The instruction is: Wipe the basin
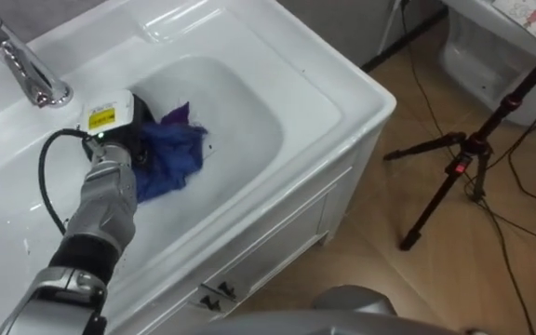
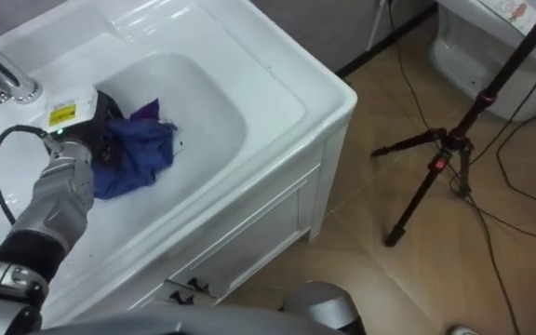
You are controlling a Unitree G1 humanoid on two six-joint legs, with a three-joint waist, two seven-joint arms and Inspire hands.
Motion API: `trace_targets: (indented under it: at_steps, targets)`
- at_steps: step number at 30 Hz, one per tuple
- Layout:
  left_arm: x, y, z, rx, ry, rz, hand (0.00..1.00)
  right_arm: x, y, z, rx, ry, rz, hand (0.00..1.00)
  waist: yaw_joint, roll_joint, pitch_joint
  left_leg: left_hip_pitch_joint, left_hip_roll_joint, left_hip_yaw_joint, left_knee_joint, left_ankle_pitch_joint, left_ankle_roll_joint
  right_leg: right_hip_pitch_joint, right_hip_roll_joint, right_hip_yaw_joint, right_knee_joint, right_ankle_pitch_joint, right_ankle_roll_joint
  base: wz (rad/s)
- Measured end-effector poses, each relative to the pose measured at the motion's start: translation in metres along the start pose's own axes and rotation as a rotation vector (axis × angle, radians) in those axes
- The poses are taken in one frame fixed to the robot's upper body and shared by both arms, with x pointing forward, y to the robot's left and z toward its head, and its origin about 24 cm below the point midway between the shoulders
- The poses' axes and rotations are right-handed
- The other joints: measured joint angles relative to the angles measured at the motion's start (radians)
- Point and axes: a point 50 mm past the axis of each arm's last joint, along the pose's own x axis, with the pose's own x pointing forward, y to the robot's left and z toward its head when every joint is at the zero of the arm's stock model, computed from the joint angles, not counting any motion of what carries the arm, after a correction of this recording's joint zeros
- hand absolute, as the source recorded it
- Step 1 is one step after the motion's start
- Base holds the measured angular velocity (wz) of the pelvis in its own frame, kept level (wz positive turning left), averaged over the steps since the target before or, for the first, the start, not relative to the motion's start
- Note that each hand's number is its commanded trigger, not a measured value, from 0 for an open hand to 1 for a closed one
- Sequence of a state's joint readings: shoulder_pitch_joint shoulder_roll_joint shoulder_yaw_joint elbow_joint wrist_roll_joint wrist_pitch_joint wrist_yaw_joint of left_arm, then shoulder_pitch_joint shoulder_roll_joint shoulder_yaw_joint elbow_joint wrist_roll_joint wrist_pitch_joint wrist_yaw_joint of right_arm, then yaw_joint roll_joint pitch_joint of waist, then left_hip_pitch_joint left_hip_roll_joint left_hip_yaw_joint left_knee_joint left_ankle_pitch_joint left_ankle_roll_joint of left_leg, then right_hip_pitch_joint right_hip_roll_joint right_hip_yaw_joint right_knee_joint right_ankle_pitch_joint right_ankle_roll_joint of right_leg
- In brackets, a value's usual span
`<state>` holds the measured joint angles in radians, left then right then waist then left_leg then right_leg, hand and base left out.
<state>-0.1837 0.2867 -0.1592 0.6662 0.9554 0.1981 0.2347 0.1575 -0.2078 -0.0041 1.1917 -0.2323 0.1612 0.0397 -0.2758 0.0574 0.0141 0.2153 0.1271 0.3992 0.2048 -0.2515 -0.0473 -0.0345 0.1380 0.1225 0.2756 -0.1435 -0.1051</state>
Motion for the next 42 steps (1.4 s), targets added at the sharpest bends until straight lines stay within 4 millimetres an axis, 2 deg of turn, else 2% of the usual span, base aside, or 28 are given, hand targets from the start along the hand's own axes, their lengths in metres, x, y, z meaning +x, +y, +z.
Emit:
trace_targets:
  at_steps: [9,10,13,18,22,27,29,32,36,39,42]
  targets:
    - [-0.008,-0.011,0.0,0.077,-0.007,0.02,1.0,0.0,0.005,0.001,0.003,-0.005,0.004,0.0,0.011,-0.009,-0.0038,0.005,-0.002,-0.021,-0.004,0.001,-0.001,0.007,0.0,-0.002,0.0,0.0,-0.001,0.02]
    - [-0.01,-0.014,-0.002,0.088,-0.003,0.019,1.0,0.0,0.005,0.0,0.012,-0.003,0.004,0.0,0.012,-0.012,-0.0035,0.006,-0.002,-0.021,-0.004,0.001,-0.001,0.008,0.0,-0.002,0.001,0.001,-0.001,0.0]
    - [-0.017,-0.025,-0.009,0.105,0.017,0.004,1.0,0.0,0.006,-0.003,0.032,0.001,0.008,0.0,0.011,-0.016,-0.0105,0.006,0.0,-0.02,-0.003,0.001,-0.002,0.011,0.001,-0.001,-0.003,0.002,-0.003,-0.03]
    - [-0.018,-0.028,-0.024,0.076,0.08,0.007,1.0,-0.001,0.004,-0.003,0.053,-0.003,-0.002,0.0,0.02,-0.017,-0.0112,0.004,0.0,-0.016,0.004,0.002,-0.002,0.01,0.003,0.005,-0.002,0.002,-0.003,-0.05]
    - [-0.025,-0.032,-0.04,0.064,0.142,0.016,1.0,-0.001,0.002,-0.006,0.083,0.005,-0.021,0.0,0.055,-0.004,-0.0147,0.006,0.003,0.012,0.014,0.005,-0.008,0.008,0.006,0.011,-0.002,0.003,-0.006,-0.1]
    - [-0.032,-0.032,-0.066,0.046,0.244,0.025,1.0,-0.002,-0.007,-0.011,0.139,0.007,-0.054,0.0,0.072,0.015,-0.0141,0.002,0.009,0.007,0.033,0.006,-0.009,0.015,0.002,0.002,0.006,-0.001,-0.012,0.06]
    - [-0.039,-0.031,-0.086,0.045,0.309,0.026,1.0,-0.002,-0.01,-0.011,0.172,0.001,-0.064,0.0,0.092,0.021,-0.0153,0.004,0.011,0.005,0.032,0.007,-0.012,0.014,0.005,0.0,0.016,-0.007,-0.019,0.01]
    - [-0.043,-0.026,-0.105,0.053,0.365,0.039,1.0,-0.003,-0.014,-0.014,0.182,0.009,-0.075,0.0,0.106,0.03,-0.0146,-0.002,0.013,-0.008,0.028,0.007,-0.012,-0.001,0.003,-0.02,0.017,-0.011,-0.023,0.23]
    - [-0.041,-0.019,-0.107,0.06,0.361,0.062,1.0,-0.003,-0.018,-0.014,0.18,0.009,-0.084,0.0,0.127,0.043,-0.0173,-0.026,0.012,-0.046,0.027,0.007,-0.012,-0.004,-0.001,-0.038,0.019,-0.012,-0.024,0.22]
    - [-0.04,-0.018,-0.107,0.064,0.36,0.066,1.0,-0.003,-0.024,-0.014,0.175,0.001,-0.1,0.0,0.145,0.053,-0.0207,-0.031,0.011,-0.055,0.033,0.008,-0.014,-0.004,-0.002,-0.038,0.022,-0.012,-0.024,0.05]
    - [-0.039,-0.013,-0.11,0.094,0.355,0.079,1.0,-0.003,-0.027,-0.013,0.174,-0.003,-0.107,0.0,0.155,0.055,-0.0197,-0.031,0.009,-0.061,0.033,0.009,-0.014,-0.011,-0.002,-0.04,0.037,-0.018,-0.025,0.02]
